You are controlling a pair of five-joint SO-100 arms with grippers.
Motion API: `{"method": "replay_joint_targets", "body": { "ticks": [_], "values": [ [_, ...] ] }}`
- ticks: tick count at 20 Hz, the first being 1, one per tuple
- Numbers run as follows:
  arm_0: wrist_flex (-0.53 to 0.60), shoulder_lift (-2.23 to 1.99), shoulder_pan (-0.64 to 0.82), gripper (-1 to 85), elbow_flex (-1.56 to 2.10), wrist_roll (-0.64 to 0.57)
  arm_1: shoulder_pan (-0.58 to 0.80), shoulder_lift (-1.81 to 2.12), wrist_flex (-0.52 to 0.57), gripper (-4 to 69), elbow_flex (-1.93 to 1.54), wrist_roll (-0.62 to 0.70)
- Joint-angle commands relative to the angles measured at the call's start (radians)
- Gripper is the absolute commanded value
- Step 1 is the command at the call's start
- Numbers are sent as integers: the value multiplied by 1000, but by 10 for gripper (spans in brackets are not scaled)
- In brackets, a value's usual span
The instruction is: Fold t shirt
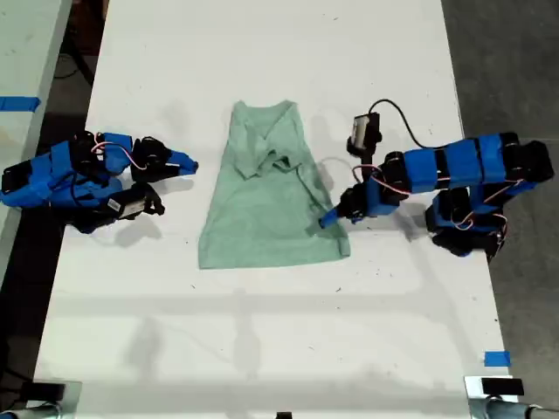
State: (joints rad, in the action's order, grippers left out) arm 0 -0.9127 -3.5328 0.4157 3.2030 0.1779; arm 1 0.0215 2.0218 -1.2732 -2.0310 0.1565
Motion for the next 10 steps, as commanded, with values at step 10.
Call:
{"method": "replay_joint_targets", "body": {
  "ticks": [10],
  "values": [
    [0, -5, -15, -2, 17, -8, -15, -221, 201, 133, -91, -66]
  ]
}}
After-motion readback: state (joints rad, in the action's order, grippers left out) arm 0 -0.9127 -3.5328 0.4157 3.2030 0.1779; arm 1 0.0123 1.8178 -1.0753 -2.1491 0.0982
